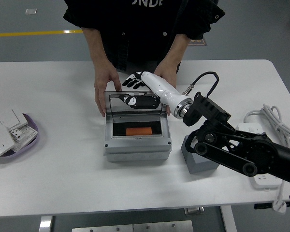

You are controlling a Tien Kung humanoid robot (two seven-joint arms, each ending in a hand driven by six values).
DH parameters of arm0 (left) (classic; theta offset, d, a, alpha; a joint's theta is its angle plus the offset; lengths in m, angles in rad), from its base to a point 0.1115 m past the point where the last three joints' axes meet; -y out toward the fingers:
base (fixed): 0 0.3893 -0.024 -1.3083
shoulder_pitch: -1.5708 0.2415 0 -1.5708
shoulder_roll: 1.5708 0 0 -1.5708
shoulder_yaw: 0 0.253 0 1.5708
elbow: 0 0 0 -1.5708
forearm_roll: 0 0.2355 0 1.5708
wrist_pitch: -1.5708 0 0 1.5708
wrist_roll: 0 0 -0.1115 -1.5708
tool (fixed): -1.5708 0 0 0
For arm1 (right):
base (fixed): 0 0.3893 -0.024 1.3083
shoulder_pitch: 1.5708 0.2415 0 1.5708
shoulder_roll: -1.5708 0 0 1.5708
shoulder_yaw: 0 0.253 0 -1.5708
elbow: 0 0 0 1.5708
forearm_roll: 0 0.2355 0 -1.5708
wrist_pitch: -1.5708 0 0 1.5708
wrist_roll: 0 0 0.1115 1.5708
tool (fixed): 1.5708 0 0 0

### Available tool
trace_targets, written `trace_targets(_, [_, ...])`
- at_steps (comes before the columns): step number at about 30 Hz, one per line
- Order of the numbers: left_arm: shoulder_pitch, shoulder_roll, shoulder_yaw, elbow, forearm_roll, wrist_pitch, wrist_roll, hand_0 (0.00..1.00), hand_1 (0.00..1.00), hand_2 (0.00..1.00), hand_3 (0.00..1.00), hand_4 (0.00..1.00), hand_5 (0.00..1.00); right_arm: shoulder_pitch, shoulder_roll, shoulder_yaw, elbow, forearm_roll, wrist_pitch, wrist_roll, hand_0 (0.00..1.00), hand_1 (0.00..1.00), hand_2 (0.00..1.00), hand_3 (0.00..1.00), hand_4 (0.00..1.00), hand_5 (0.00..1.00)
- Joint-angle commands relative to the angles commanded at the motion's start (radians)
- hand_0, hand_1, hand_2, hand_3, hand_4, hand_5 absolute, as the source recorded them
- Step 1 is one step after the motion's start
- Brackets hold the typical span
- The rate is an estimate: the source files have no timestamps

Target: Pick up the cylinder from the cube,place it in the box,flap close box

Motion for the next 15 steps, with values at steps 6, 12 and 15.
trace_targets(6, [0.001, -0.001, 0.001, 0.0, -0.001, 0.001, 0.002, 0.598, 0.623, 0.615, 0.635, 0.677, 0.214, -0.016, -0.025, -0.018, 0.032, -0.021, -0.001, -0.002, 0.731, 0.651, 0.673, 0.651, 0.704, 0.451])
trace_targets(12, [0.0, -0.001, -0.003, 0.001, 0.002, 0.002, 0.002, 0.598, 0.623, 0.615, 0.635, 0.677, 0.215, -0.053, -0.069, -0.028, 0.142, -0.048, 0.003, -0.003, 0.73, 0.652, 0.669, 0.647, 0.703, 0.448])
trace_targets(15, [-0.001, -0.001, -0.005, 0.002, 0.004, 0.003, 0.003, 0.598, 0.624, 0.615, 0.635, 0.676, 0.215, -0.074, -0.088, -0.031, 0.197, -0.065, 0.005, -0.004, 0.726, 0.644, 0.664, 0.646, 0.703, 0.447])
